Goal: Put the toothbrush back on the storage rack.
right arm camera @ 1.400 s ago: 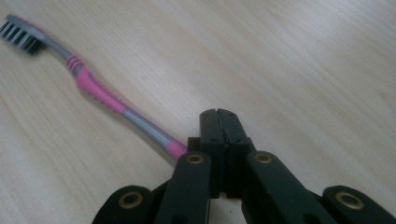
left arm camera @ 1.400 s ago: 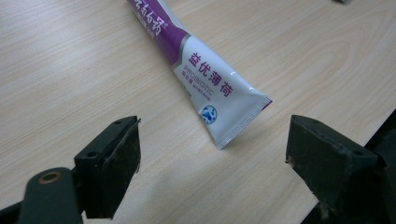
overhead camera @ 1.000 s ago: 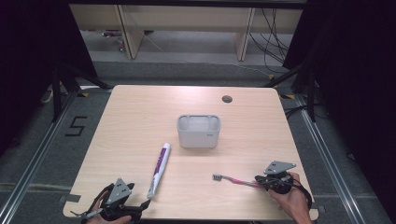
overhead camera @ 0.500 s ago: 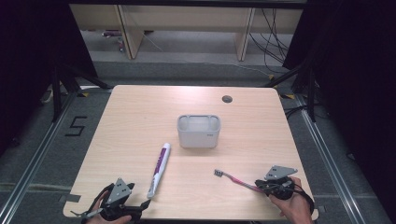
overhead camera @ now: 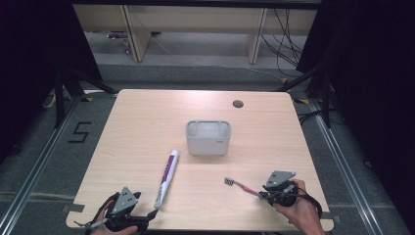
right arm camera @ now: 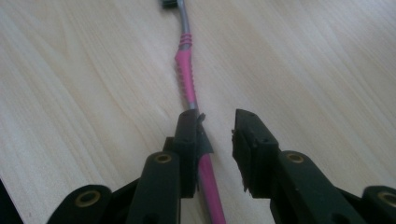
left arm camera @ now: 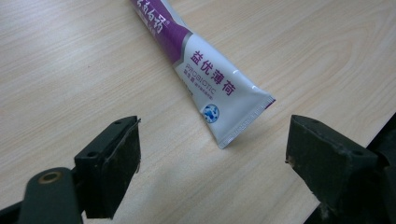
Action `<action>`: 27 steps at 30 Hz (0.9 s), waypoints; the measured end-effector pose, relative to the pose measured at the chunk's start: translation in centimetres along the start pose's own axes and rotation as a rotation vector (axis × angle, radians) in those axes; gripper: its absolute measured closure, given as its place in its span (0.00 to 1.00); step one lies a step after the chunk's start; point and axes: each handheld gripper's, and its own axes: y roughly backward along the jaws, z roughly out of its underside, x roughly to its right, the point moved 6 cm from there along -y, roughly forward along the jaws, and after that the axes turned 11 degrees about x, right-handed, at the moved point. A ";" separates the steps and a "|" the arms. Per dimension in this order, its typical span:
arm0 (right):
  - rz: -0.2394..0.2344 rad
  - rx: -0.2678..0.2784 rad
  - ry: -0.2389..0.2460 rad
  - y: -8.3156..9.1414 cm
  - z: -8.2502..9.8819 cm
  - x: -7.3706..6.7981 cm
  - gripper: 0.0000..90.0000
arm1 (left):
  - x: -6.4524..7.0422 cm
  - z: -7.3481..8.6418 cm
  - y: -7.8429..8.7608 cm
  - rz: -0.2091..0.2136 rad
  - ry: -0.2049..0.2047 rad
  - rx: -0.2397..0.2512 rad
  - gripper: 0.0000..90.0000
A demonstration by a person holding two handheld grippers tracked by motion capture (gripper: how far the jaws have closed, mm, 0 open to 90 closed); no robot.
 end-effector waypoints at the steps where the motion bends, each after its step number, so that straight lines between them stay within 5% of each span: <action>1: 0.000 0.000 0.000 0.0 0.0 0.0 0.79 | 0.0 0.0 0.0 0.002 0.000 0.003 0.19; 6: -0.042 -0.062 0.080 -0.4 -1.0 -0.1 0.79 | -0.1 0.0 -0.1 -0.004 0.003 0.007 0.19; 8: -0.038 -0.078 0.063 -0.5 -1.1 -0.2 0.79 | -0.1 0.0 -0.1 -0.001 0.003 0.008 0.19; 13: -0.079 -0.144 0.123 -1.3 -1.8 -0.7 0.80 | -0.1 0.0 0.1 -0.007 -0.003 -0.003 0.19; 27: -0.139 -0.257 0.109 -2.7 -2.2 -0.8 0.85 | -0.1 0.0 0.0 -0.001 0.002 0.004 0.19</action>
